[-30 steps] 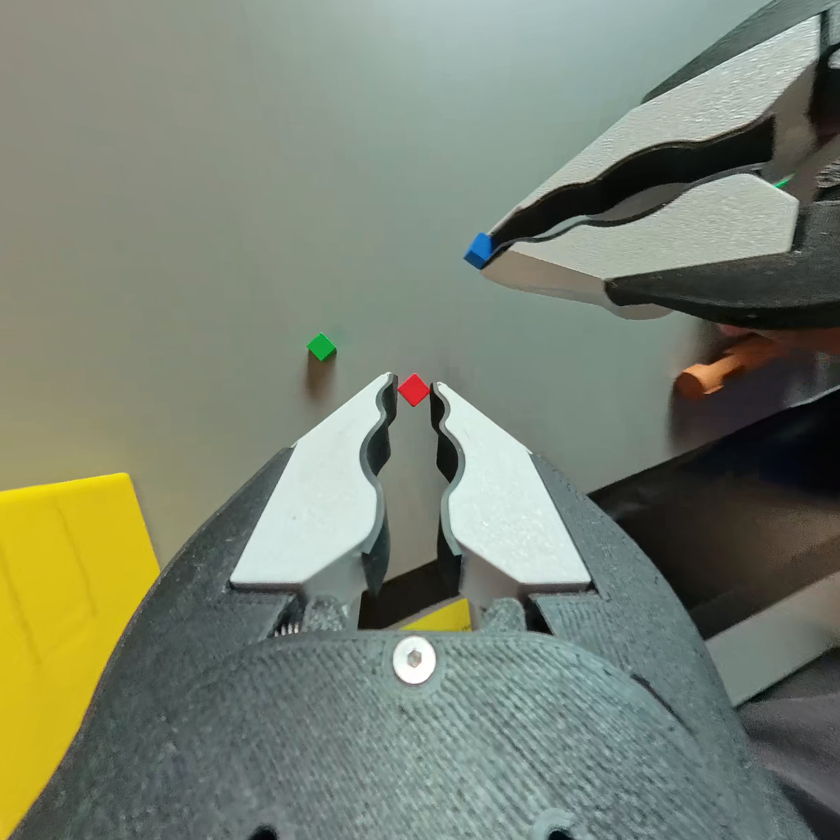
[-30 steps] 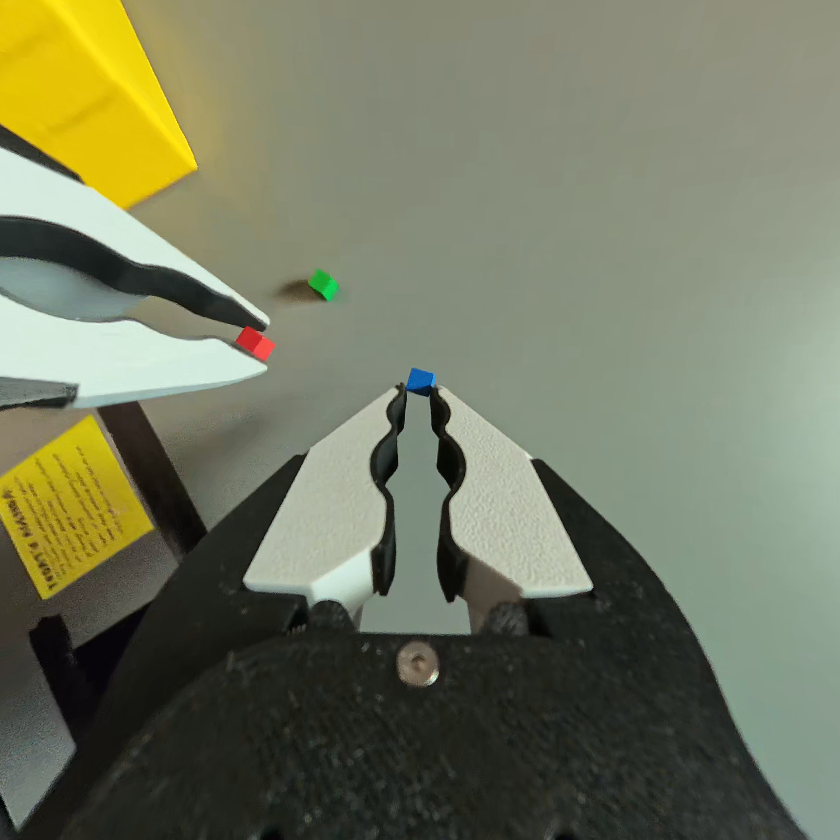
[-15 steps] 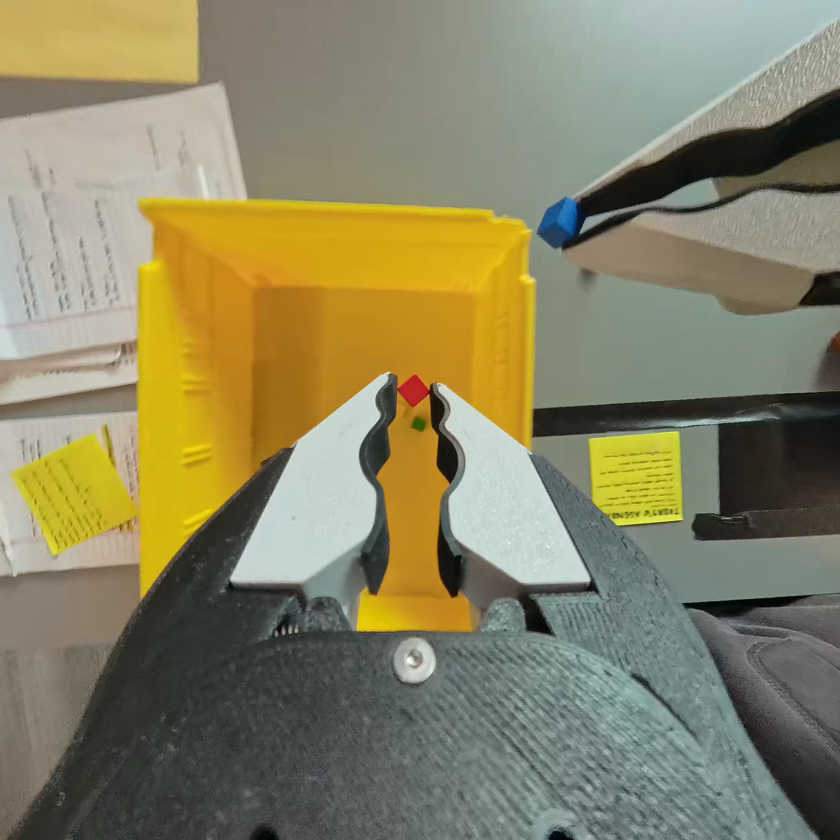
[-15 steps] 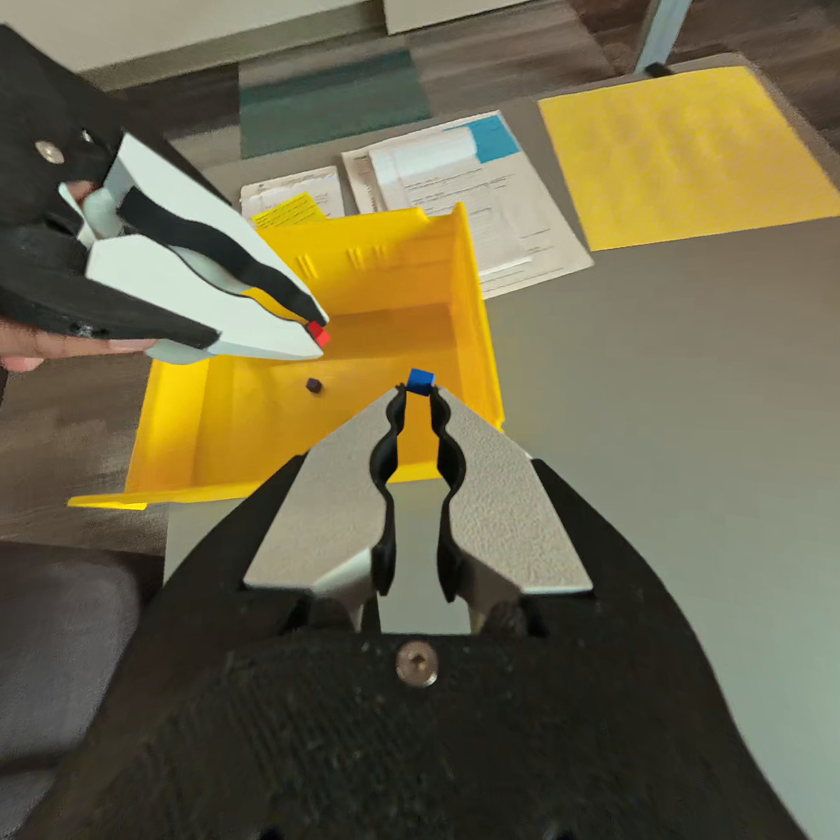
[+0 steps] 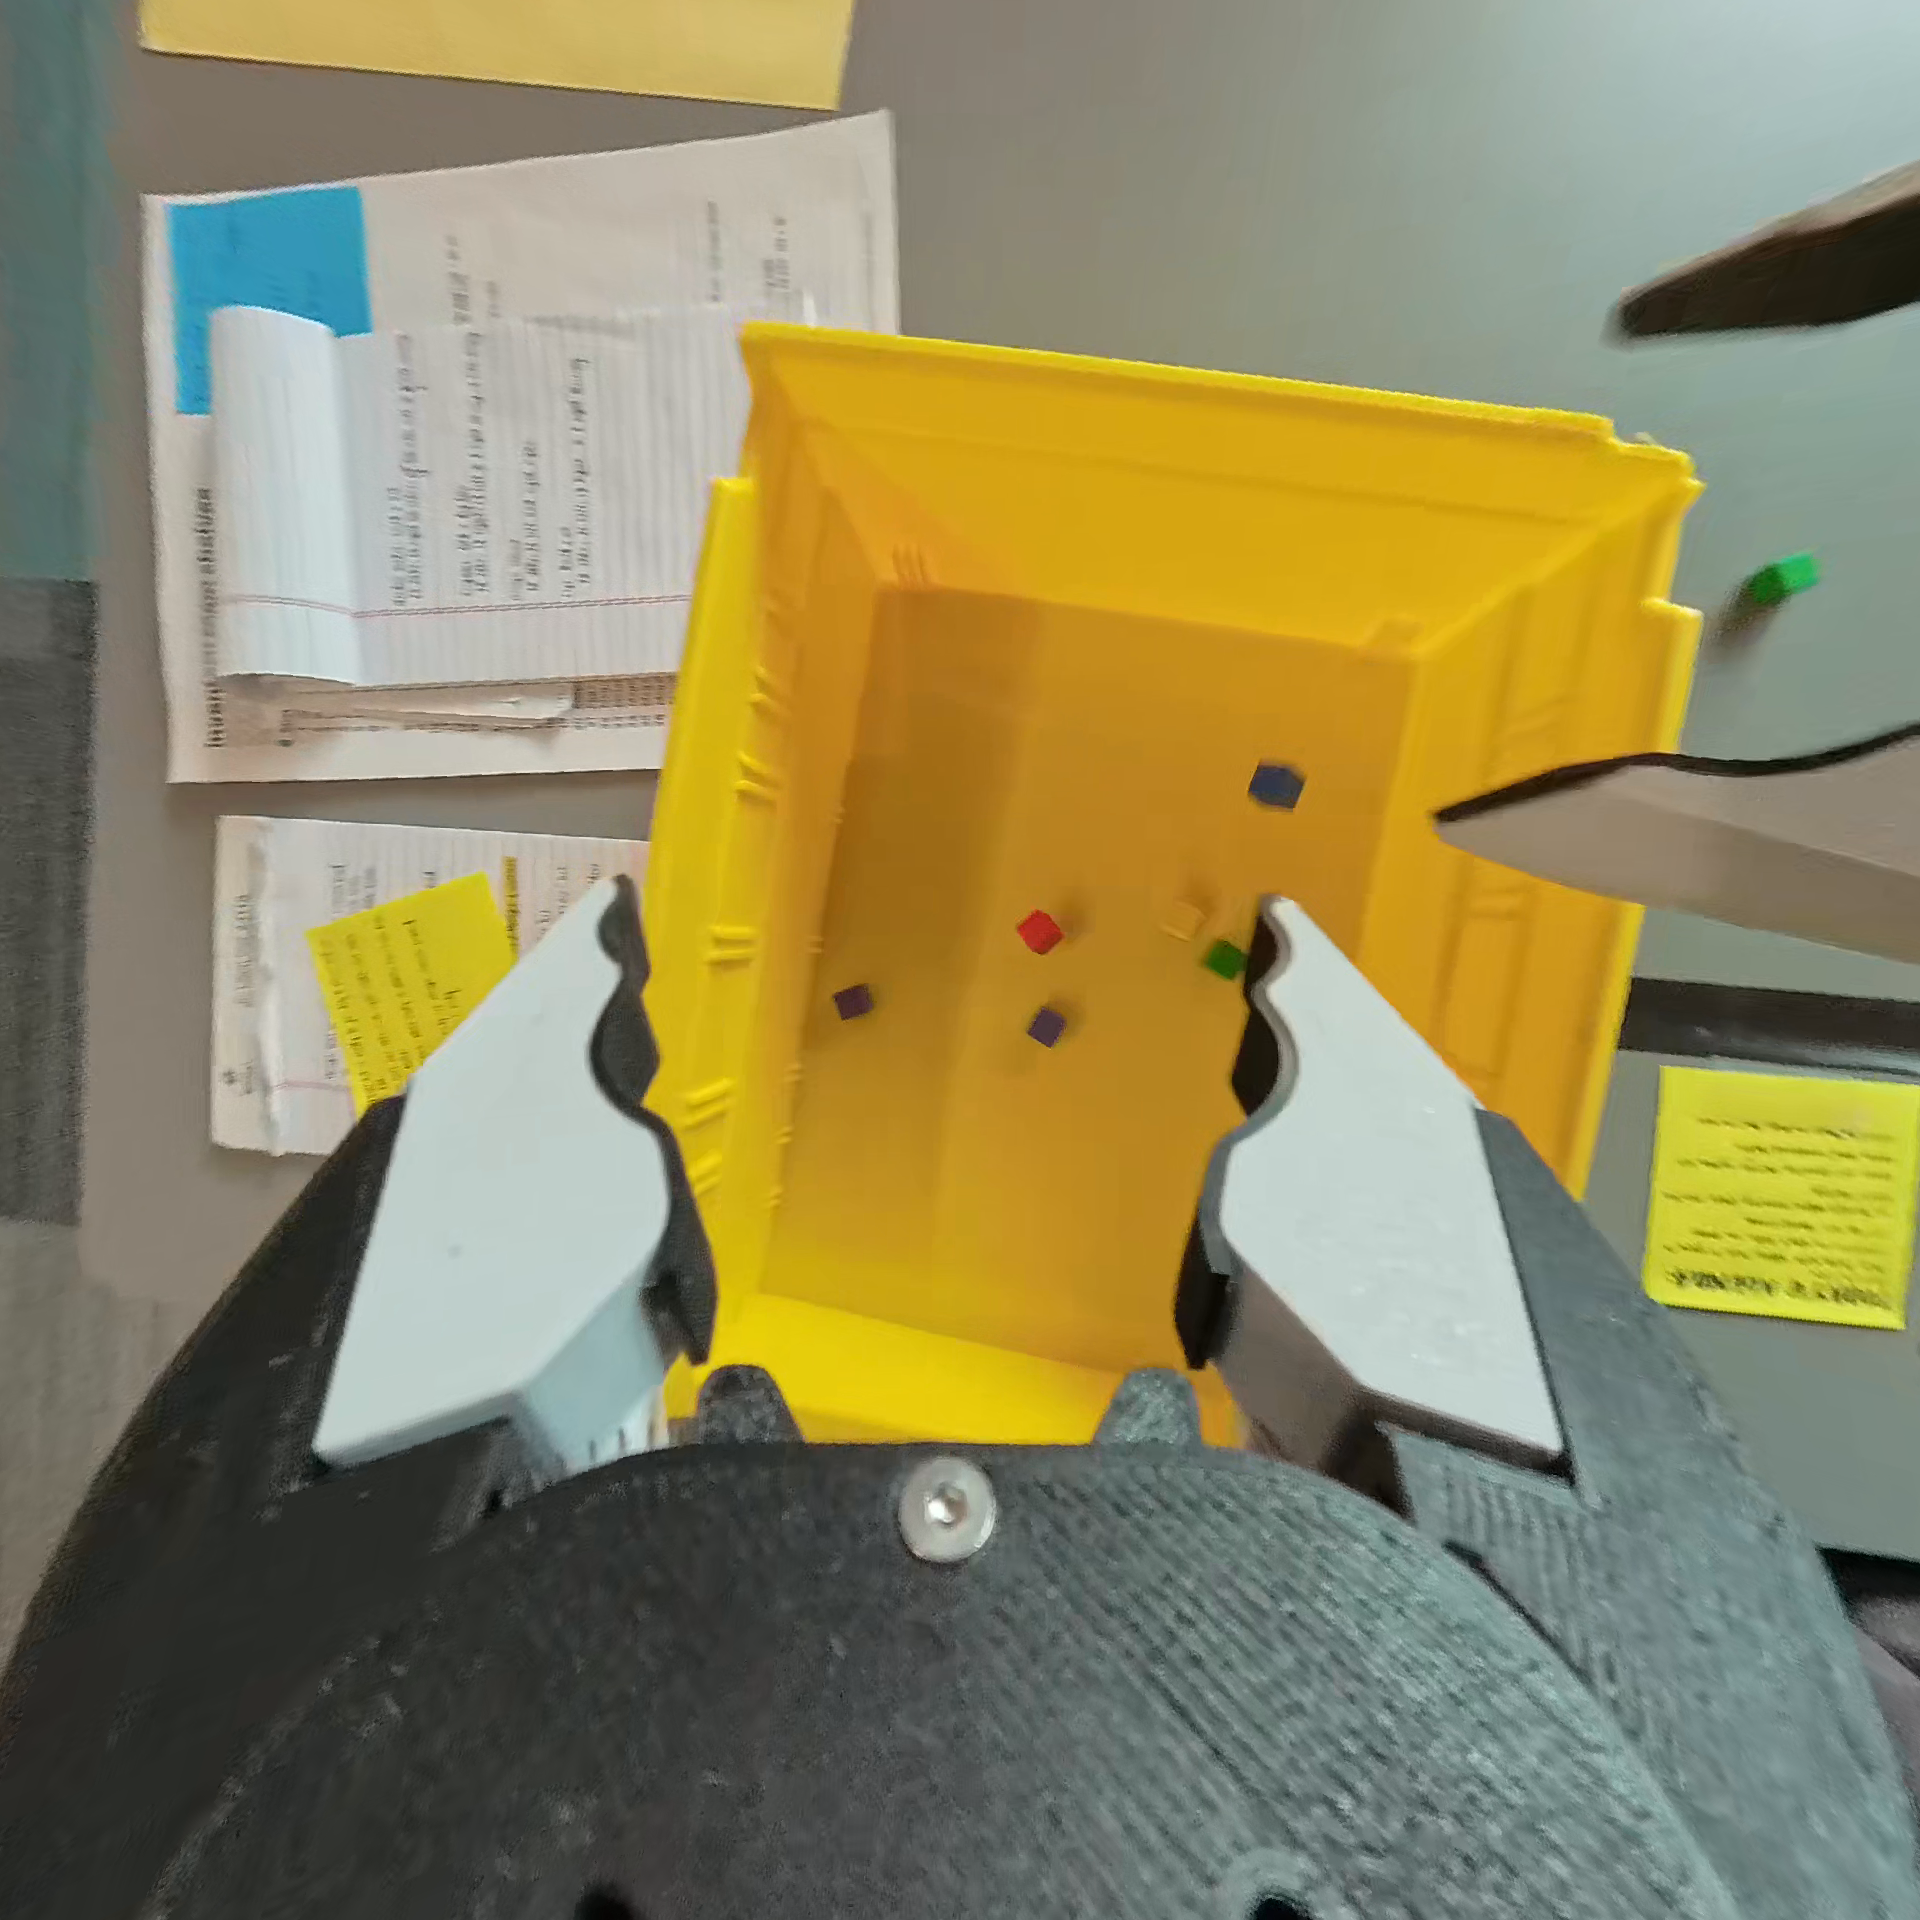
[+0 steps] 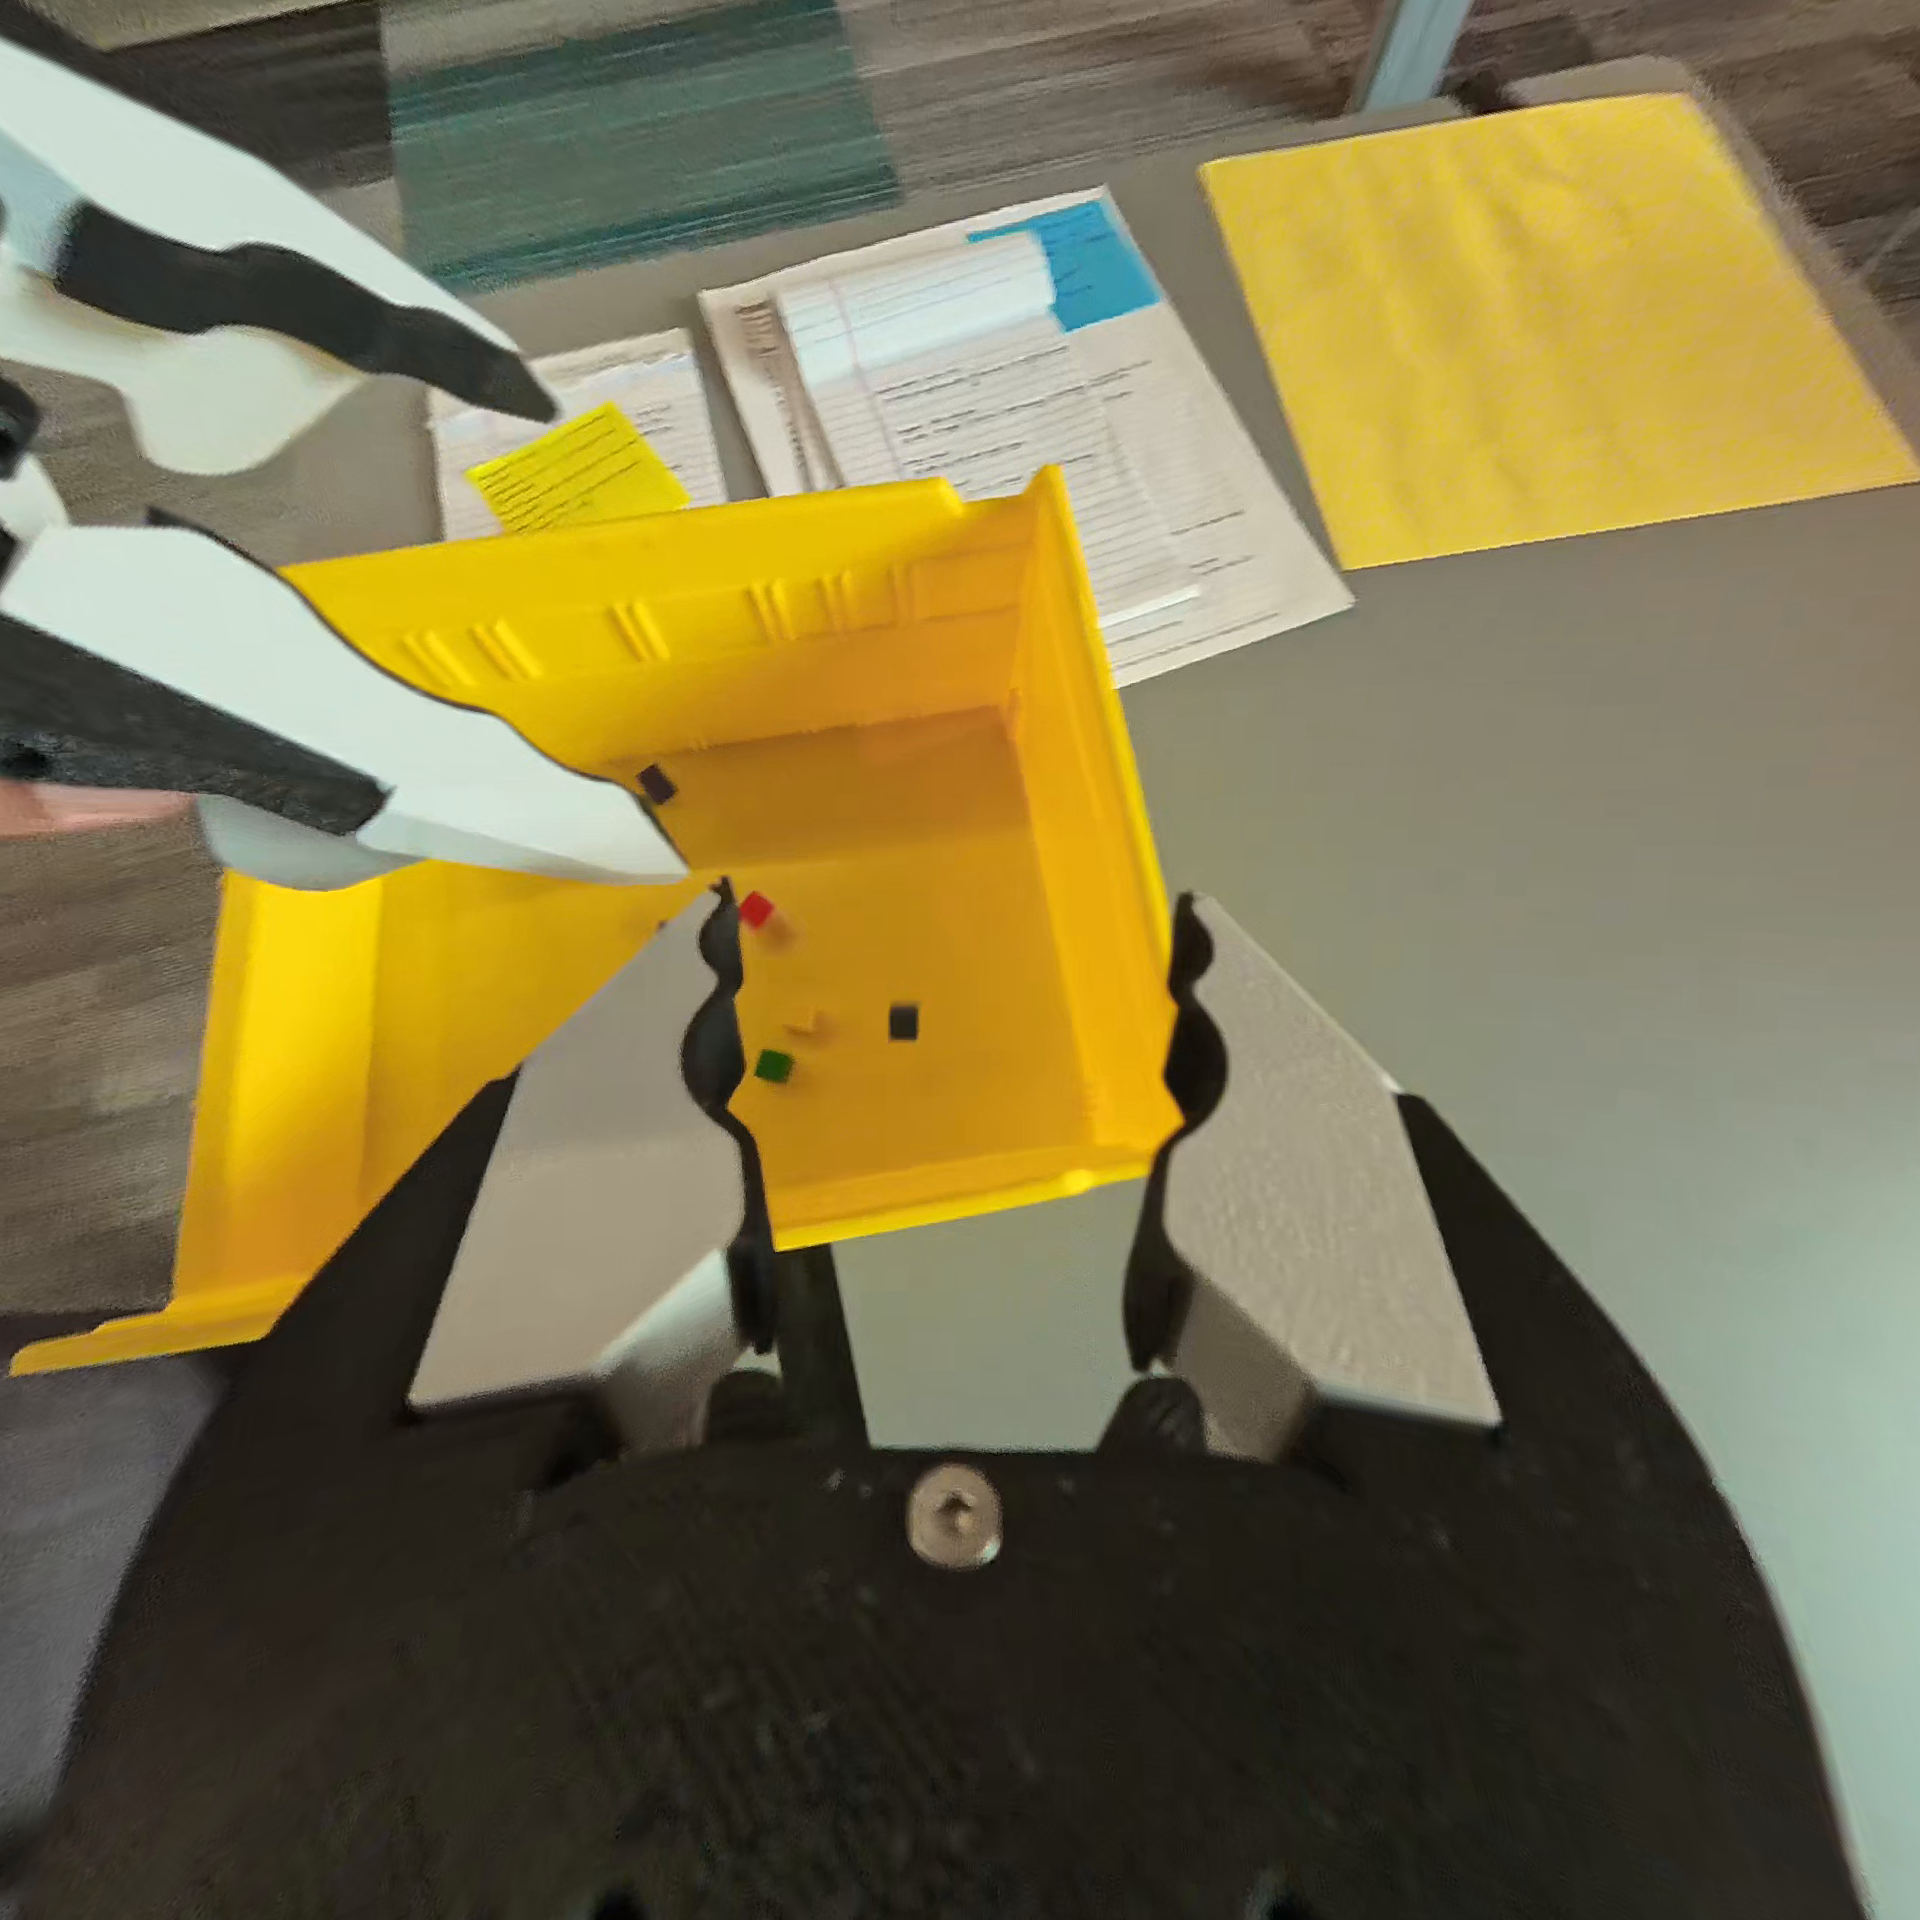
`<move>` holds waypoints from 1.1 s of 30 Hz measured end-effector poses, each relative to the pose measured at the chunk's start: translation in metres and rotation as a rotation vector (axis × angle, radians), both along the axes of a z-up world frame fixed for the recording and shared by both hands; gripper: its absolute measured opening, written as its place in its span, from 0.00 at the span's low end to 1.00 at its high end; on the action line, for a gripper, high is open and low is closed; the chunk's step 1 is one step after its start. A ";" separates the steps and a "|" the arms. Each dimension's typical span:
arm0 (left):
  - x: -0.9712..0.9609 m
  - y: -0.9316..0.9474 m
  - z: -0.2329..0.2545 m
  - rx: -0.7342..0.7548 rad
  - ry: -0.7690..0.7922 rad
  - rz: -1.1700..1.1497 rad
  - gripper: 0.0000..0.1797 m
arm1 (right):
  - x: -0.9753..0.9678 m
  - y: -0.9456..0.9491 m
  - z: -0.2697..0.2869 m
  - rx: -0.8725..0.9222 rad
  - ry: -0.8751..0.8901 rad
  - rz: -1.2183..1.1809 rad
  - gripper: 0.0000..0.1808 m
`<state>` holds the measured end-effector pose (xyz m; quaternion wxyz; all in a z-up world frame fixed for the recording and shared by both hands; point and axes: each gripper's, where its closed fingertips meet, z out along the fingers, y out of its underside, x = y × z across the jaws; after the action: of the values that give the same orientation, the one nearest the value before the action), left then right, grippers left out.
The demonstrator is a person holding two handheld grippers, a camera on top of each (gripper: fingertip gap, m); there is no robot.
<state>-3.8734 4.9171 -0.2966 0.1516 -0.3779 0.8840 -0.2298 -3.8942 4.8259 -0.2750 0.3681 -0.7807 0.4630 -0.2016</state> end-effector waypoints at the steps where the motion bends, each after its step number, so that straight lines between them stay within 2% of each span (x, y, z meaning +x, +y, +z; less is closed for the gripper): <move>1: 0.004 0.001 0.001 0.012 -0.019 0.010 0.65 | 0.002 -0.009 0.004 -0.005 -0.021 -0.035 0.48; 6: -0.007 -0.039 0.015 -0.106 -0.010 -0.097 0.64 | -0.013 -0.085 -0.001 0.000 -0.014 -0.245 0.45; 9: -0.031 -0.082 0.027 -0.194 0.004 -0.234 0.50 | -0.044 -0.145 -0.031 -0.008 0.067 -0.390 0.35; 11: -0.046 -0.104 0.026 -0.177 0.007 -0.294 0.49 | -0.070 -0.174 -0.060 -0.023 0.147 -0.448 0.31; 13: -0.057 -0.118 0.024 -0.173 0.030 -0.311 0.47 | -0.091 -0.183 -0.088 -0.008 0.234 -0.450 0.26; 16: -0.071 -0.125 0.018 -0.223 0.118 -0.285 0.45 | -0.094 -0.173 -0.108 0.021 0.271 -0.397 0.23; 21: -0.062 -0.099 0.005 -0.150 0.133 -0.216 0.44 | -0.073 -0.151 -0.139 -0.023 0.301 -0.293 0.19; 23: -0.058 -0.089 0.005 -0.157 0.146 -0.169 0.44 | -0.066 -0.148 -0.146 -0.039 0.317 -0.274 0.05; 26: -0.050 -0.074 0.004 -0.163 0.155 -0.100 0.44 | -0.047 -0.141 -0.115 -0.016 0.237 -0.272 0.05; 29: -0.038 -0.055 0.001 -0.152 0.133 -0.041 0.44 | -0.018 -0.118 -0.039 0.060 0.050 -0.243 0.04; 31: -0.032 -0.043 -0.003 -0.157 0.135 -0.008 0.44 | -0.004 -0.082 0.008 0.123 -0.060 -0.143 0.05; 33: -0.025 -0.030 -0.005 -0.154 0.132 0.013 0.44 | 0.003 -0.042 0.024 0.111 -0.082 -0.033 0.05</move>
<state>-3.8982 4.8871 -0.3013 0.0648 -0.4084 0.8694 -0.2705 -3.8911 4.7839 -0.2511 0.4263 -0.7424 0.4707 -0.2133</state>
